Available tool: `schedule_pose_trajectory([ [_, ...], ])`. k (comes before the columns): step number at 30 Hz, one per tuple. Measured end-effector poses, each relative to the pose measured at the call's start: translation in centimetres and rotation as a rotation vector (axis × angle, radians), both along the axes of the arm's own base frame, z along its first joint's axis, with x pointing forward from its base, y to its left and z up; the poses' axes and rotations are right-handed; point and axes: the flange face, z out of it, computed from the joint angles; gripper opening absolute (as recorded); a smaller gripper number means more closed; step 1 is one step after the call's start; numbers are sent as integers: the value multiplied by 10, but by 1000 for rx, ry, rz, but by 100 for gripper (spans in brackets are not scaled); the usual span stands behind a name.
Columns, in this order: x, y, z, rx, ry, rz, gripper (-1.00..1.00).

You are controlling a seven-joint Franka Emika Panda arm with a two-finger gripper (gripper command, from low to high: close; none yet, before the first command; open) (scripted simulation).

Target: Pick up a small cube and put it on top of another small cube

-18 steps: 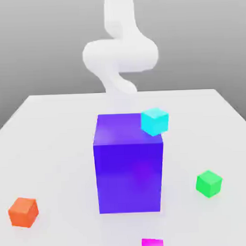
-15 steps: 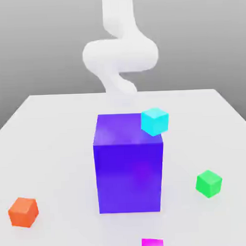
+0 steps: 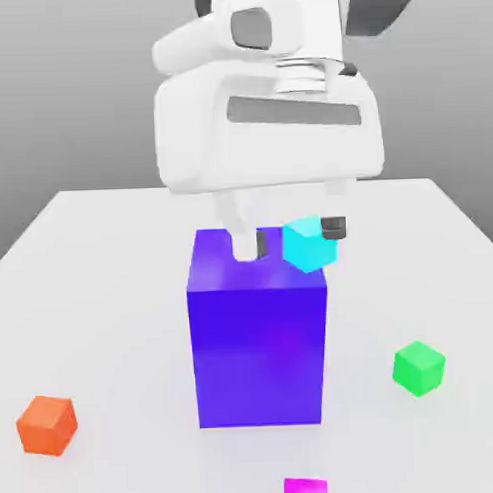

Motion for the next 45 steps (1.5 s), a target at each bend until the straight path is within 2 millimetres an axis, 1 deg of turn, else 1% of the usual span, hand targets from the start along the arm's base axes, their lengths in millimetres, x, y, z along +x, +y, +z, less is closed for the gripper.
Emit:
schedule_pose_trajectory([
  [3, 7, 8, -52, -43, 63, 131, 0],
  [6, 10, 11, -104, -81, 127, 258, 0],
  [9, 7, 14, -156, -114, 192, 388, 0],
  [12, 0, 16, -207, -141, 253, 515, 0],
  [16, -1, 17, -266, -147, 271, 551, 0],
  [17, -2, 17, -278, -147, 271, 552, -100],
  [22, -2, 17, -278, -146, 274, 552, -100],
  [23, -3, 17, -284, -146, 274, 553, -100],
  [24, -2, 17, -280, -147, 274, 553, -100],
  [26, -2, 17, -259, -147, 274, 554, -100],
  [28, -2, 17, -233, -147, 274, 553, -100],
  [29, -7, 24, -223, -143, 274, 550, -100],
  [31, -23, 52, -213, -130, 275, 536, -100],
  [34, -55, 94, -200, -114, 278, 514, -100],
  [38, -105, 143, -186, -104, 284, 484, -100],
  [40, -135, 170, -181, -107, 286, 486, -100],
  [43, -181, 199, -174, -116, 285, 478, -100],
  [44, -196, 206, -172, -120, 284, 472, -100],
  [45, -208, 209, -170, -124, 283, 455, -100],
])
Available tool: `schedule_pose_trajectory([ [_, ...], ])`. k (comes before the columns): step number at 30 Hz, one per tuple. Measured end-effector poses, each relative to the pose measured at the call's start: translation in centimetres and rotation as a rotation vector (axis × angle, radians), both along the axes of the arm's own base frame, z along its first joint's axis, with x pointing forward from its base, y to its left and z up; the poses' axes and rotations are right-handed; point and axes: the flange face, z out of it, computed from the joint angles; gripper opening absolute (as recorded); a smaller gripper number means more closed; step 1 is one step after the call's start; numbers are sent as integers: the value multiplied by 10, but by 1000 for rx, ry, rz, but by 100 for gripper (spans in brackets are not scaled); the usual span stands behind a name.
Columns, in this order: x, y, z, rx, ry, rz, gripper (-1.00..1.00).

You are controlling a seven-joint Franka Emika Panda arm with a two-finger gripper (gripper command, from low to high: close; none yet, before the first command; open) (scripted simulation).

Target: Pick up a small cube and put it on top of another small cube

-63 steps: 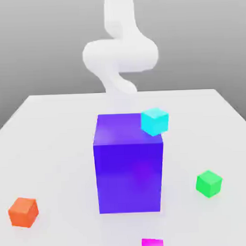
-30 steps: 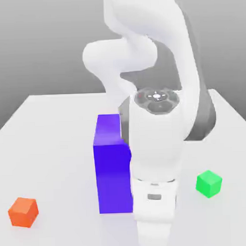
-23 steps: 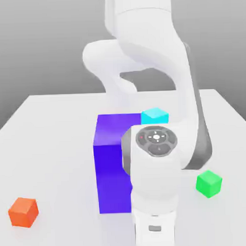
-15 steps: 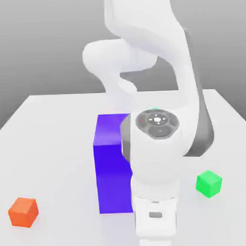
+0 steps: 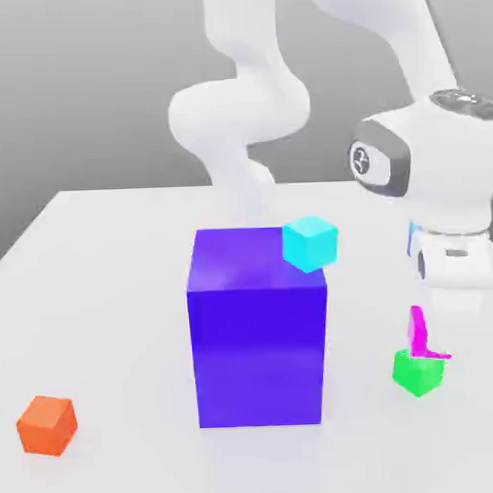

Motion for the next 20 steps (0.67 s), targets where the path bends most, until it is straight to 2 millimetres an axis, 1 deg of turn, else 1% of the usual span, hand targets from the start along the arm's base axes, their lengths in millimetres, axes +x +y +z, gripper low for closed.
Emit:
schedule_pose_trajectory([
  [1, -9, 2, -1, -4, -3, -13, -100],
  [2, -13, 2, -7, -7, -5, -23, -100],
  [7, -15, 1, -55, -9, -7, -36, -100],
  [8, -16, 0, -61, -9, -7, -35, 100],
  [13, -16, 0, -61, -9, -7, -35, 100],
  [14, -16, 0, -65, -9, -7, -35, 100],
  [15, -16, 0, -61, -8, -8, -36, 100],
  [17, -15, 1, -45, -8, -9, -36, 100],
  [20, -15, 1, -15, -9, -9, -34, 100],
])
